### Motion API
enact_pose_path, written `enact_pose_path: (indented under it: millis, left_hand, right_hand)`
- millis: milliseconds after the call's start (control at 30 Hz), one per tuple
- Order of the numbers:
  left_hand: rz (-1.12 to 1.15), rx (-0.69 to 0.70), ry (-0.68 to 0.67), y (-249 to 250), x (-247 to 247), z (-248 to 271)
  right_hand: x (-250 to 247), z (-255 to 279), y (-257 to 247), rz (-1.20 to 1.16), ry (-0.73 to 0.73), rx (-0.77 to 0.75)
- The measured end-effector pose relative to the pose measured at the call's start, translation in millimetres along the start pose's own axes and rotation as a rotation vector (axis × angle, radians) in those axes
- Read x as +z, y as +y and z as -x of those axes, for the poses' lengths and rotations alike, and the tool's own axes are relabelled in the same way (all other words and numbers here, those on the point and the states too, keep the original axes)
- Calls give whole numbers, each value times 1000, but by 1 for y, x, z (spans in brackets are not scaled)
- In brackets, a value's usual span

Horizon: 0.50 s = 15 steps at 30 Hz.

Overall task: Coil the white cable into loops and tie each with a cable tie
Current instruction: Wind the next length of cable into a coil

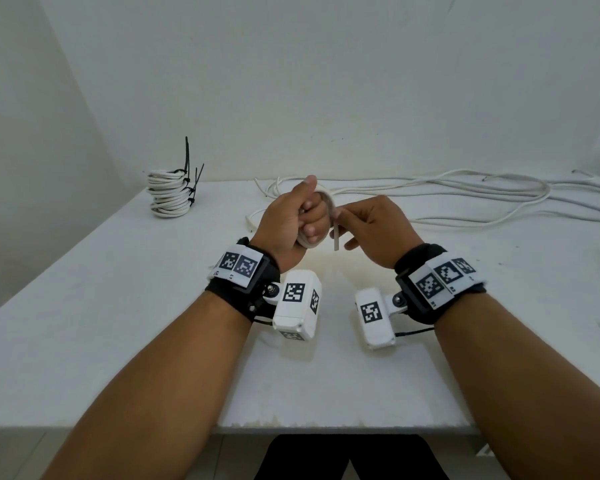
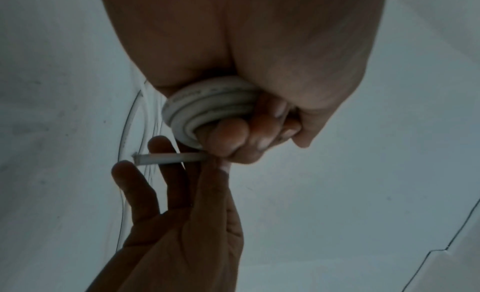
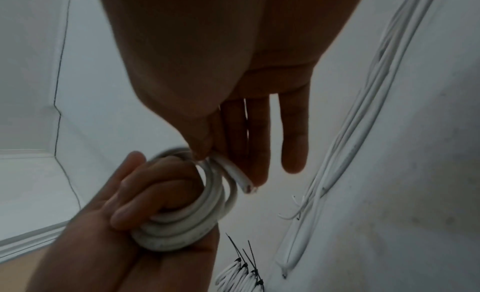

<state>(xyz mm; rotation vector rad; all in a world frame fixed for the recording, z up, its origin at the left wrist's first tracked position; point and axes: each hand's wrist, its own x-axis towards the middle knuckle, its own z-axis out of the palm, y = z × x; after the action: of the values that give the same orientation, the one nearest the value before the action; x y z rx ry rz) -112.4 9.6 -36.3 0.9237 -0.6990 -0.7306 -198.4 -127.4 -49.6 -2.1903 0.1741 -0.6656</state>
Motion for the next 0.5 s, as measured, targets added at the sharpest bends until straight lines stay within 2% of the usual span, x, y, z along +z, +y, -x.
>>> enact_pose_path:
  millis: [133,233,333,400,500]
  left_hand:
    - [120,-8,-8,-1,2,-1]
    - [206,-14,-81,-3,3,-2]
    - [263,-20,-138,-4,5,-2]
    - [272,-17,-149,-3,6,-2]
    - [223,-7,-103,-2,7,-1]
  right_hand:
    - [-1,3,-7,-172,-84,89]
    - [-4,5,-14,-343,-132,220]
    - [-7,10,-18,-524,-286,324]
    - [-8,12,-18,-592,-330,281]
    - [-7,11,-18,-383,-262,156]
